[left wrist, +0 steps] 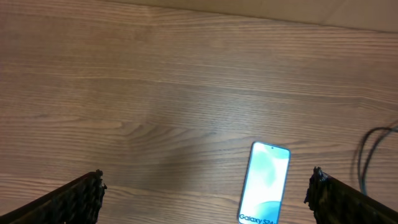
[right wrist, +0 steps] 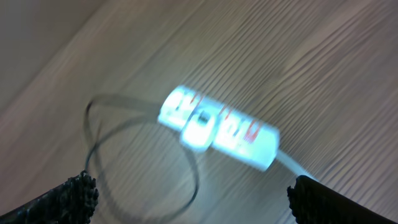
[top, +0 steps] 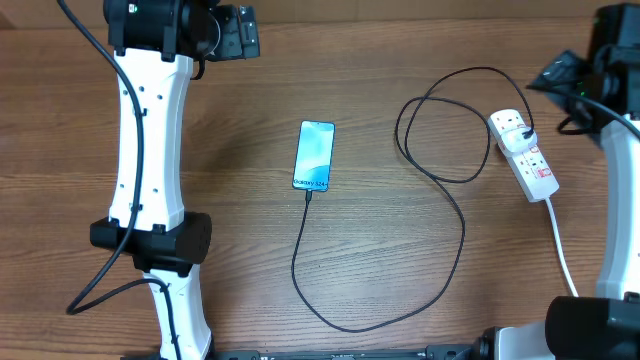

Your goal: Plug charger to phone and switch on socket

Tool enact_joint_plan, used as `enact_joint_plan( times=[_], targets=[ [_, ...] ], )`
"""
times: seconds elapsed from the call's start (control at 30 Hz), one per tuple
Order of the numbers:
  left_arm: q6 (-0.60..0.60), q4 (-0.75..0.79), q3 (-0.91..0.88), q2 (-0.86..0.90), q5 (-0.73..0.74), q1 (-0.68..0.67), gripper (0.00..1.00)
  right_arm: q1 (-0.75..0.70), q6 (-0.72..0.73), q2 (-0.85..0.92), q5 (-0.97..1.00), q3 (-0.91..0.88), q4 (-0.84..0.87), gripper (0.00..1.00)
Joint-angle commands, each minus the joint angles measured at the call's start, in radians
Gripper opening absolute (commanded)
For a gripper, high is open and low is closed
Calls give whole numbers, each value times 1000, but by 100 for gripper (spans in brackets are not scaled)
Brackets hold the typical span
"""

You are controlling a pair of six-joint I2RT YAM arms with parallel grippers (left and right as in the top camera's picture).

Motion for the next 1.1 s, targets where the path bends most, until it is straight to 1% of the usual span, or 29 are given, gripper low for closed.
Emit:
enact_joint_plan(
  times=[0.0,0.2,0.43,0.7,0.77,0.87,0.97,1.07],
  targets=[
    [-10,-5,-2,19,-32,6,100,-63,3,32,119,-15,46,100],
    [-10,-5,-2,19,-32,5,100,-127,3,67,120,-15,48,100],
    [-10,-5,-2,19,-32,5,100,-155,-7,126,167,-15,63,100],
    [-10,-5,-2,19,-32,5,100,-170,-142,255,146,-15,84,100],
    [-10,-5,-2,19,-32,5,100,-180,-185,281,79,-15,97,100],
    [-10,-5,-2,19,-32,5,100,-209,-286,325,-67,-15,116,100],
    [-10,-5,-2,19,-32,5,100,-250,-290,353,-127,-15,114,100],
    [-10,-5,-2,19,-32,5,100,-300,-297,369,-228,-15,115,100]
  ],
)
